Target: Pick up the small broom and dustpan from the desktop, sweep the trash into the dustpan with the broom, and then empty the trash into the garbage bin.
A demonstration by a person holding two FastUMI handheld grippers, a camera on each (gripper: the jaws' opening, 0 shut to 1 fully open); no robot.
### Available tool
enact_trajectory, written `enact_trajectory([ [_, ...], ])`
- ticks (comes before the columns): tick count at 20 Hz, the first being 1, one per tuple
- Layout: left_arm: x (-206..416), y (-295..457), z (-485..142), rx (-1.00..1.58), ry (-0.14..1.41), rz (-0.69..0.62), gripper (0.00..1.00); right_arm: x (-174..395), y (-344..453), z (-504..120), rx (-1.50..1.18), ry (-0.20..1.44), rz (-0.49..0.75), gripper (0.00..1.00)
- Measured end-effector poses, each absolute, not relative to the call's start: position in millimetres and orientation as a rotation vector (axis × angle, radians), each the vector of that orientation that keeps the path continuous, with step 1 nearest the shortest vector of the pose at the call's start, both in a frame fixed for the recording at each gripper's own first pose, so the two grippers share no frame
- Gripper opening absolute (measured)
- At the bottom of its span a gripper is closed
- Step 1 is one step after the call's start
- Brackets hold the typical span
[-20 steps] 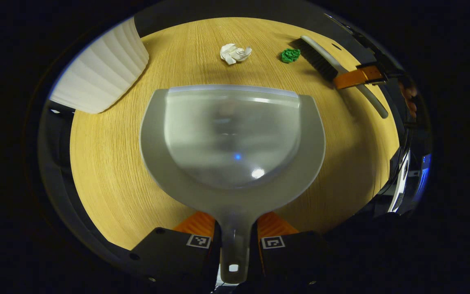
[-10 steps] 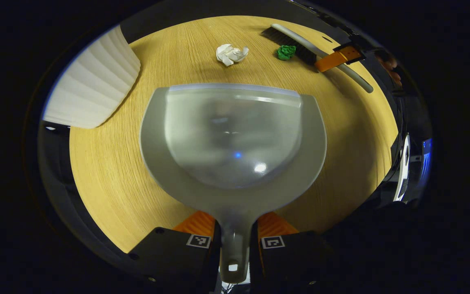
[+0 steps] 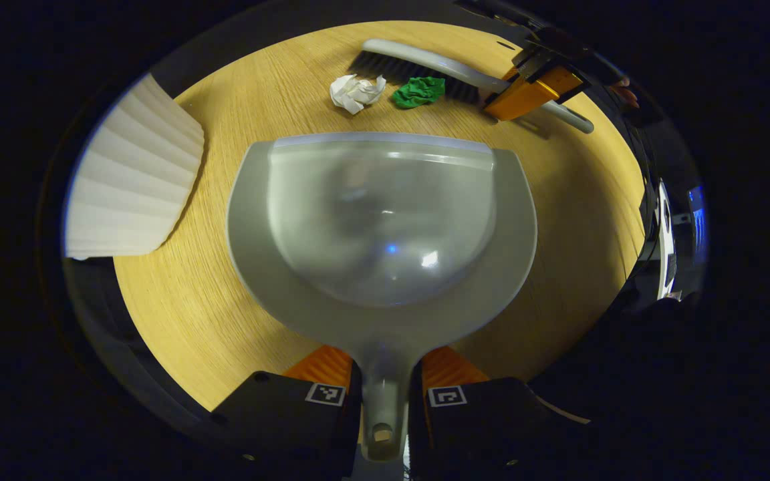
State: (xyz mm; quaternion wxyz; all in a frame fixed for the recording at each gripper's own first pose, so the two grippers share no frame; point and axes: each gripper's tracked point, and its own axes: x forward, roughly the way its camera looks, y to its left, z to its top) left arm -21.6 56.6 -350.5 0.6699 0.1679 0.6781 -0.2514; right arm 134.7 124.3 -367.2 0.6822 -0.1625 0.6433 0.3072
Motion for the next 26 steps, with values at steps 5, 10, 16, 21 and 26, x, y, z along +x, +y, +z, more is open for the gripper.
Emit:
enact_trajectory([
  [5, -20.2, 58.1, -348.2, 0.416, 1.53, -0.599, 0.3, 122.2, 127.7, -367.2, -0.437, 1.451, 0.793, 0.1],
  [10, -21.5, 60.4, -347.0, 0.417, 1.535, -0.602, 0.3, 125.3, 127.5, -363.9, -0.51, 1.444, 0.844, 0.1],
  [16, -24.2, 58.1, -347.4, 0.394, 1.537, -0.592, 0.3, 119.0, 128.6, -363.2, -0.537, 1.419, 0.829, 0.09],
  [21, -29.3, 52.2, -349.8, 0.331, 1.537, -0.555, 0.3, 133.9, 103.3, -352.3, -0.432, 1.416, 0.68, 0.1],
  [26, -28.7, 44.4, -356.1, 0.274, 1.536, -0.496, 0.3, 119.5, 54.4, -352.9, -0.331, 1.449, 0.568, 0.1],
])
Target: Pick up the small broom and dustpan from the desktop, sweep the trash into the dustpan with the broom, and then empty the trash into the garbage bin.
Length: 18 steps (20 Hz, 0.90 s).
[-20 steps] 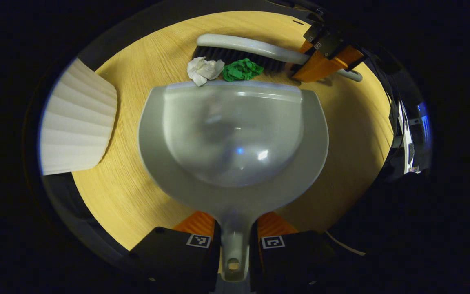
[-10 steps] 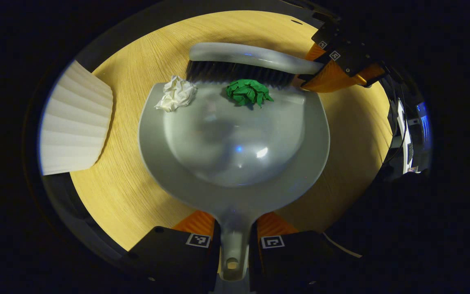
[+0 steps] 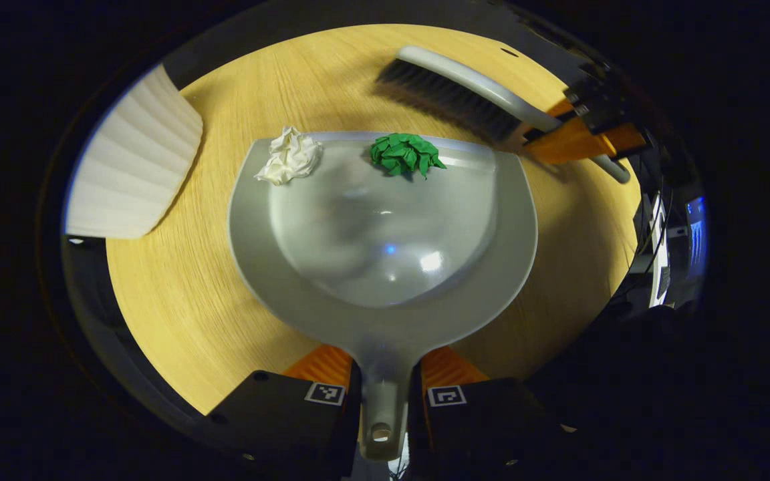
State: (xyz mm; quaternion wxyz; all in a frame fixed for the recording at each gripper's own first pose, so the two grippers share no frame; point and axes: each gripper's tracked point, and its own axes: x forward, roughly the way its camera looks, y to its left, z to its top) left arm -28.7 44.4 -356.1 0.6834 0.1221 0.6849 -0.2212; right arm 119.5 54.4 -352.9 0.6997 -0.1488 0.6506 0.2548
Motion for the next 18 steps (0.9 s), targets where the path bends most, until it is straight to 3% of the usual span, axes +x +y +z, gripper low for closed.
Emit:
enact_trajectory([
  [9, -27.4, 26.6, -356.7, 0.196, 1.539, -0.403, 0.3, 73.5, -9.9, -358.3, -0.163, 1.504, 0.347, 0.1],
  [18, -23.7, 15.1, -361.5, 0.152, 1.529, -0.336, 0.3, 65.6, -21.0, -365.4, -0.149, 1.468, 0.268, 0.1],
])
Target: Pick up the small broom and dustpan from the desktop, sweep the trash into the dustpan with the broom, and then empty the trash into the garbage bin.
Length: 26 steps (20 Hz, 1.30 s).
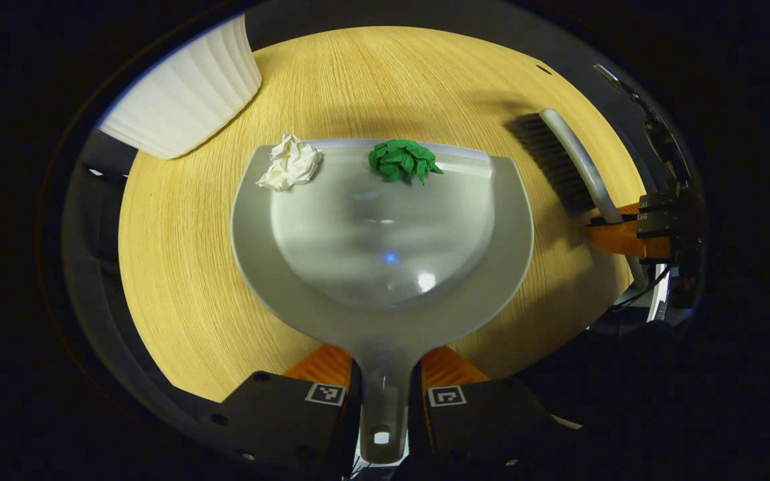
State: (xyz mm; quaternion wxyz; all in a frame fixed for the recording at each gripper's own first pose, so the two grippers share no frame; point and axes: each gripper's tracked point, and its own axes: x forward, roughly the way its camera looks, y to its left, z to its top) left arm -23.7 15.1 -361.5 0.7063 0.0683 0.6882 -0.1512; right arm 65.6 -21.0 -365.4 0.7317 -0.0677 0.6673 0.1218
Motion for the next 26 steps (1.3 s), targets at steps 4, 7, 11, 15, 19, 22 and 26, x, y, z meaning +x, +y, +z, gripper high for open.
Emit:
enact_trajectory([
  [4, -17.6, 13.2, -360.6, 0.136, 1.504, -0.31, 0.3, 66.5, -22.0, -366.8, -0.15, 1.471, 0.273, 0.1],
  [7, -12.9, 9.9, -360.2, 0.119, 1.477, -0.286, 0.3, 67.2, -20.7, -370.3, -0.149, 1.472, 0.283, 0.1],
  [11, -12.1, 6.1, -363.3, 0.077, 1.449, -0.259, 0.3, 70.0, -21.1, -376.1, -0.155, 1.475, 0.289, 0.1],
  [15, -10.6, 1.7, -362.1, 0.057, 1.439, -0.243, 0.28, 73.8, -24.8, -377.6, -0.156, 1.48, 0.295, 0.1],
  [19, -7.0, -5.6, -335.6, 0.04, 1.371, -0.255, 0.28, 71.5, -22.8, -396.3, -0.165, 1.489, 0.3, 0.1],
  [22, 8.3, -7.9, -301.4, 0.04, 1.28, -0.272, 0.28, 88.8, -15.8, -405.2, -0.169, 1.498, 0.304, 0.1],
  [26, 28.6, -10.9, -266.1, 0.026, 1.183, -0.27, 0.28, 111.8, -24.6, -404.1, -0.17, 1.512, 0.312, 0.09],
])
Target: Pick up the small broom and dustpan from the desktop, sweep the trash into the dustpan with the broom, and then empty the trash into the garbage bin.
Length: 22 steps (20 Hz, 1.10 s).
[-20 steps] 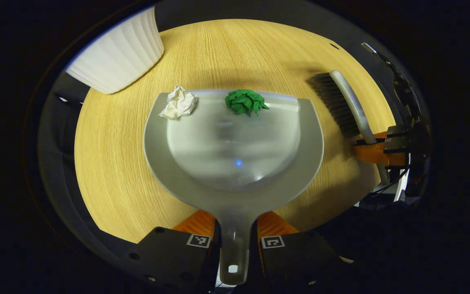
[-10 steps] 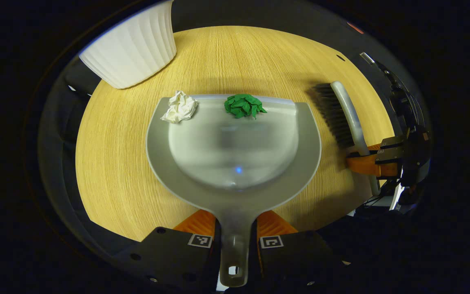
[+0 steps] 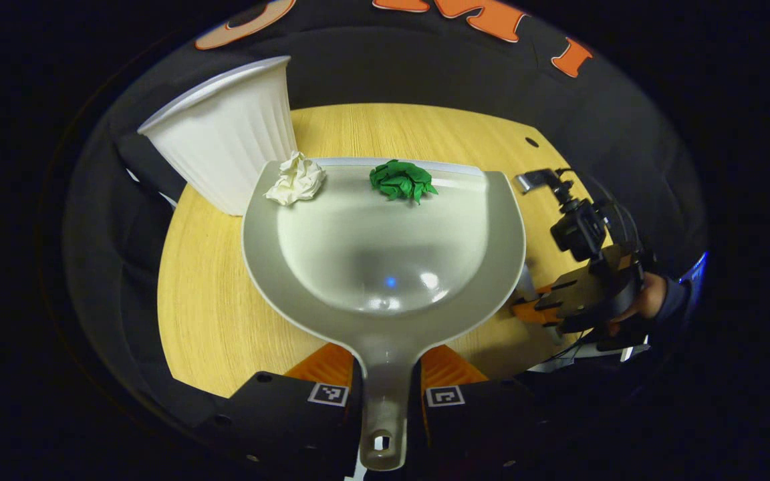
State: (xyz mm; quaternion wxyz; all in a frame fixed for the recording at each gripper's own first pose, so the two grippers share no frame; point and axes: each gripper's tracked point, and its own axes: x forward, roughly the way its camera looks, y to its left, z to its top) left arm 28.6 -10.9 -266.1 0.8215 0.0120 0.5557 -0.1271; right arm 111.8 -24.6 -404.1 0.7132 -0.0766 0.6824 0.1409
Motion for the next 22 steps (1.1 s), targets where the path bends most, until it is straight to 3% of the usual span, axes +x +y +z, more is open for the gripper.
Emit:
enact_trajectory([
  [12, 80.6, 33.6, -192.4, 0.098, 1.032, -0.208, 0.27, 117.9, -42.1, -412.1, -0.158, 1.531, 0.322, 0.09],
  [22, 118.5, 121.2, -184.9, 0.132, 1.093, -0.02, 0.27, 133.2, -55.8, -424.9, -0.174, 1.565, 0.324, 0.1],
])
